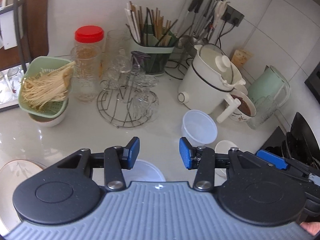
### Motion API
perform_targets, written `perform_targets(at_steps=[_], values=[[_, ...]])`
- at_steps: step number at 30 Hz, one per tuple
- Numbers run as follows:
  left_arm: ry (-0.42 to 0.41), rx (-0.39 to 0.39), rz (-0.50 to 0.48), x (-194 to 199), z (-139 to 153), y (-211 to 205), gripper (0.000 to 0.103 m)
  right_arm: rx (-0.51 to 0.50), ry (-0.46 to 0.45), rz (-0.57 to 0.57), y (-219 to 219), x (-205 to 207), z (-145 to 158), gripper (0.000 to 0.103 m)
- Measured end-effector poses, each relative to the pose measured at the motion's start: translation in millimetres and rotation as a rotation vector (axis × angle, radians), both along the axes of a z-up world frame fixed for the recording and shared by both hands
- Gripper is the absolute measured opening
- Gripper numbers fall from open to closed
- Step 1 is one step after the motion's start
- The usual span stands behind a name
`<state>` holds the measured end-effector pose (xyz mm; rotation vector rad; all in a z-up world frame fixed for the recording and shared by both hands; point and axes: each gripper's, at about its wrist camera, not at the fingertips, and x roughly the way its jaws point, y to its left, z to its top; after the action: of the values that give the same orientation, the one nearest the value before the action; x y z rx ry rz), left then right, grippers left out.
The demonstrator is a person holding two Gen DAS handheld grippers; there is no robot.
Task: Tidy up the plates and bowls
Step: 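Move both grippers toward the second plastic bowl by the rice cooker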
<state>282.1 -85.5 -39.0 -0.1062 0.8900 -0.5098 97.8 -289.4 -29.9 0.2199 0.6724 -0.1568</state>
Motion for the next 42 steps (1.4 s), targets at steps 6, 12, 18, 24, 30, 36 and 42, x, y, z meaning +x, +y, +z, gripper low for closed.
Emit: perform_targets(at_steps=[6,12,18,24,30,36,42], values=[[0.010,0.026,-0.044,-2.2,-5.6,-27.9,0.050,-0.005,-0.009,-0.058,-18.5,-12.1,-2.3,0.054],[0.016,0.060,-0.082,-1.5,-13.3,-50.0,0.050,0.029,0.012,-0.103,-36.6,-21.2,-14.4,0.054],[0.028,0.095,-0.102,7.3,-23.4,-62.2,0.050,0.058,0.029,-0.126,-43.0,-24.6,-28.5,0.054],[0.047,0.131,-0.116,22.2,-38.8,-69.5,0.053,0.066,0.028,-0.161,-46.6,-21.4,-36.7,0.054],[0.099,0.102,-0.113,40.0,-52.4,-69.9,0.054,0.063,0.031,-0.168,-54.0,-7.2,-42.4,0.054],[0.129,0.076,-0.131,61.5,-71.5,-73.5,0.062,0.034,0.053,-0.153,-58.2,7.8,-49.0,0.085],[0.140,0.068,-0.143,86.4,-89.1,-90.1,0.068,0.071,0.064,-0.146,-73.9,28.4,-68.2,0.087]])
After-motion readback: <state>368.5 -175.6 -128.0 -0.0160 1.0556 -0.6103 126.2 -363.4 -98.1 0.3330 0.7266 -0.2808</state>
